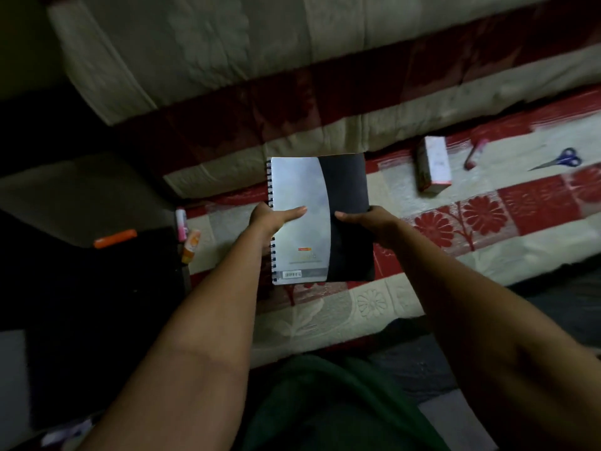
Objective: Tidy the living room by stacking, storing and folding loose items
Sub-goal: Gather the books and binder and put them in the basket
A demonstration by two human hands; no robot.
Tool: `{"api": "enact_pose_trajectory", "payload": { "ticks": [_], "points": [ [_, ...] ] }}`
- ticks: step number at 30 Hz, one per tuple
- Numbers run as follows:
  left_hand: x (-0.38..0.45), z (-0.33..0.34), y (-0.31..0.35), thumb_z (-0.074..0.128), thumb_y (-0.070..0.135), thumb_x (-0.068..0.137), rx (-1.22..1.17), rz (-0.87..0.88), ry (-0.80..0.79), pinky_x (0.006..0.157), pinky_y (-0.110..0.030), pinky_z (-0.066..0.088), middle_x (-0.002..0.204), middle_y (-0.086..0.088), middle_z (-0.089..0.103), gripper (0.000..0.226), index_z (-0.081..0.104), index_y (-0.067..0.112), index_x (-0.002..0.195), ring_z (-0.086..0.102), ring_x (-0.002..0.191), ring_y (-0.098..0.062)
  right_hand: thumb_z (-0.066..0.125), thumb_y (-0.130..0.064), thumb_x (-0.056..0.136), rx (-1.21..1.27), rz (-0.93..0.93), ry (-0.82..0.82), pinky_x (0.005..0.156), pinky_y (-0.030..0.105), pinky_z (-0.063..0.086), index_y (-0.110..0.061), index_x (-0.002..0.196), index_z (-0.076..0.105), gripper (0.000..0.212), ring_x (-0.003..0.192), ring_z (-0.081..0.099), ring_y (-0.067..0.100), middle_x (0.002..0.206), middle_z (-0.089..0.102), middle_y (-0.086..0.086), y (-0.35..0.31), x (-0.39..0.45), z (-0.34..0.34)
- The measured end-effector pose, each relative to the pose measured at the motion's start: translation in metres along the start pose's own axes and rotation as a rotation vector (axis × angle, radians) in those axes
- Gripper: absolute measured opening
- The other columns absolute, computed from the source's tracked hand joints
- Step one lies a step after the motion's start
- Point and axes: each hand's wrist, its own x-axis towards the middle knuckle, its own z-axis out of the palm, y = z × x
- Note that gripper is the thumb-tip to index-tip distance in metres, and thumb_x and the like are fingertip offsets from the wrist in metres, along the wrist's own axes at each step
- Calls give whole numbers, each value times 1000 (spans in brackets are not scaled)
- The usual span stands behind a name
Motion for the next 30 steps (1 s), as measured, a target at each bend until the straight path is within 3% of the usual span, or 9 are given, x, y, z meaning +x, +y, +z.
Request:
{"api": "enact_pose_trajectory", "payload": {
  "ticks": [4, 7, 11, 14, 16, 20, 23, 25, 30],
  "points": [
    [-58, 12, 52, 86, 24, 67, 15, 130, -63, 60, -28, 56, 96, -5, 71, 43, 64, 11, 101, 69, 78, -18, 90, -44, 51, 108, -124, 50, 94, 43, 52, -7, 120, 54, 86, 103, 64, 27, 115, 65, 8, -23, -70, -28],
    [-86, 26, 78, 85, 24, 68, 50, 165, -81, 62, -28, 55, 94, -9, 71, 37, 65, 10, 96, 69, 76, -22, 85, -42, 63, 201, -238, 82, 88, 39, 56, -7, 114, 60, 67, 97, 68, 24, 108, 69, 8, -28, -112, -37],
    [-110, 52, 105, 88, 20, 63, 80, 188, -128, 67, -37, 59, 95, -14, 72, 41, 67, 5, 96, 70, 76, -29, 88, -40, 60, 320, -322, 143, 86, 40, 57, -9, 118, 60, 71, 97, 69, 24, 108, 71, 6, -25, -142, -57],
    [-128, 89, 135, 87, 15, 65, 134, 266, -182, 53, -28, 56, 89, -11, 71, 37, 65, 5, 93, 68, 68, -23, 90, -40, 58, 380, -380, 159, 86, 45, 56, -14, 123, 58, 77, 100, 68, 26, 111, 70, 6, -20, -160, -92],
    [-138, 124, 154, 85, 12, 67, 153, 304, -247, 50, -26, 55, 88, -10, 70, 33, 64, 6, 92, 67, 66, -21, 90, -40, 60, 422, -405, 211, 85, 45, 56, -15, 121, 60, 73, 99, 69, 25, 110, 71, 4, -14, -174, -123],
    [-151, 213, 178, 88, 18, 64, 235, 358, -374, 68, -35, 59, 95, -12, 73, 46, 68, 4, 102, 71, 79, -26, 90, -45, 57, 486, -427, 389, 82, 41, 58, -19, 117, 63, 70, 96, 70, 20, 108, 72, 1, 7, -206, -197],
    [-168, 302, 194, 85, 19, 69, 314, 367, -551, 56, -28, 57, 89, -9, 74, 37, 69, 6, 100, 71, 66, -19, 86, -42, 65, 534, -445, 498, 74, 31, 57, -23, 112, 62, 56, 93, 69, 14, 105, 72, -3, 33, -238, -268],
    [-175, 353, 200, 82, 17, 72, 347, 382, -638, 57, -28, 57, 92, -9, 73, 35, 69, 5, 102, 71, 66, -17, 84, -42, 68, 571, -431, 563, 69, 25, 53, -24, 110, 62, 52, 90, 67, 9, 104, 71, -6, 51, -249, -310],
    [-206, 510, 212, 84, 11, 70, 352, 507, -687, 64, -29, 55, 97, -9, 70, 39, 67, 4, 105, 68, 76, -22, 90, -54, 48, 644, -388, 747, 86, 36, 55, -24, 117, 62, 80, 96, 68, 15, 107, 71, -6, 99, -281, -440]
  ]
}}
